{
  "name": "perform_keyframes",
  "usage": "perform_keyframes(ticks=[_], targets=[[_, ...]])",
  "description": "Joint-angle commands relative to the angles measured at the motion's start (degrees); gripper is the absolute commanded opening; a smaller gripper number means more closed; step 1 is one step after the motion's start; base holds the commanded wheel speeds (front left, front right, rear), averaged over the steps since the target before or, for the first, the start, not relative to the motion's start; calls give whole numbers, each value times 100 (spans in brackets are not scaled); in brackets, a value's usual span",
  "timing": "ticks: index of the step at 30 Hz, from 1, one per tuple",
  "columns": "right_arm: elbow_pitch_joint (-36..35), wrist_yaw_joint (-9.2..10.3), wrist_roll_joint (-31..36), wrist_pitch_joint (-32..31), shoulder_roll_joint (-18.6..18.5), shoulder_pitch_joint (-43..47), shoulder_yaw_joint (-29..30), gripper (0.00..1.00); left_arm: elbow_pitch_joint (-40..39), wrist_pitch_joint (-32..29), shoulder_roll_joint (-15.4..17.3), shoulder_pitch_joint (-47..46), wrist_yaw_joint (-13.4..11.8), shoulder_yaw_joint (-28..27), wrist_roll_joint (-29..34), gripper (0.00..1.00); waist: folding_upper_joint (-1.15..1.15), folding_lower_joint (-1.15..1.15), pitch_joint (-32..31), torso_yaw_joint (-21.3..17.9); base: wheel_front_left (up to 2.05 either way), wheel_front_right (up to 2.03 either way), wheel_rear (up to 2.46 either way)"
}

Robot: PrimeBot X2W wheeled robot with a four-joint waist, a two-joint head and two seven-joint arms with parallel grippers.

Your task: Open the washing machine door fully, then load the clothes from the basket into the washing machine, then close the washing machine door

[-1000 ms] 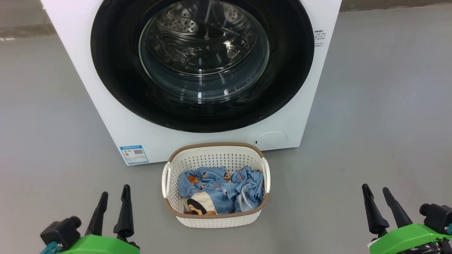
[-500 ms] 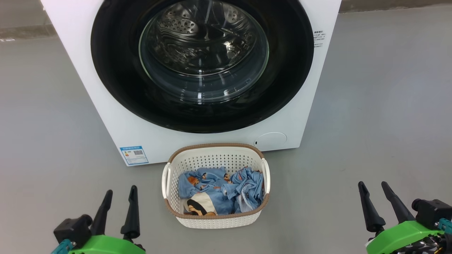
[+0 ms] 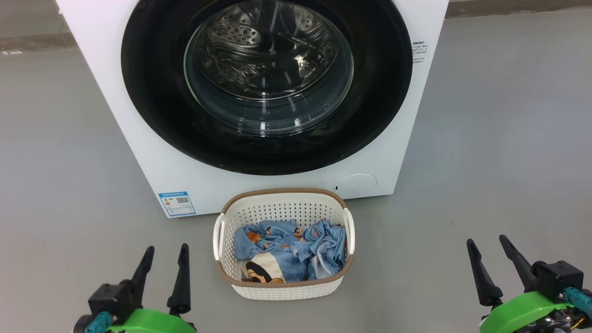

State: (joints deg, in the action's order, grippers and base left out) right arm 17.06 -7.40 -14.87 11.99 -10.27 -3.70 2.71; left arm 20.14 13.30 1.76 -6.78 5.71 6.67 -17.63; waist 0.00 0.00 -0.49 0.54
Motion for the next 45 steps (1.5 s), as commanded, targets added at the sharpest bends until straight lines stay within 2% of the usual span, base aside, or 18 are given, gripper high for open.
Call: perform_keyframes(ticks=[1, 6, 22, 32, 45], targets=[[-147, -9, 235, 98, -115, -222, -127, 100, -52, 100, 106, -306, -59, -134, 207, 100, 0, 0, -3, 4, 0, 0, 0], [-166, -9, 486, 161, -107, -211, -129, 100, -20, 170, 112, -322, -91, -111, 419, 100, 0, 0, -18, 5, 0, 0, 0], [-168, -9, 388, 159, -85, -193, -104, 100, 224, 170, 111, -348, -128, -42, 279, 100, 0, 0, -44, -6, 0, 0, 0], [-201, -9, 375, 156, -81, -178, -89, 100, 330, 170, 111, -401, -151, -20, 410, 100, 0, 0, -49, 8, 2, 2, -5], [-206, -9, 381, 157, -62, -176, -69, 100, 352, 170, 111, -395, -153, -56, 479, 100, 0, 0, -55, -13, 71, 71, -142]])
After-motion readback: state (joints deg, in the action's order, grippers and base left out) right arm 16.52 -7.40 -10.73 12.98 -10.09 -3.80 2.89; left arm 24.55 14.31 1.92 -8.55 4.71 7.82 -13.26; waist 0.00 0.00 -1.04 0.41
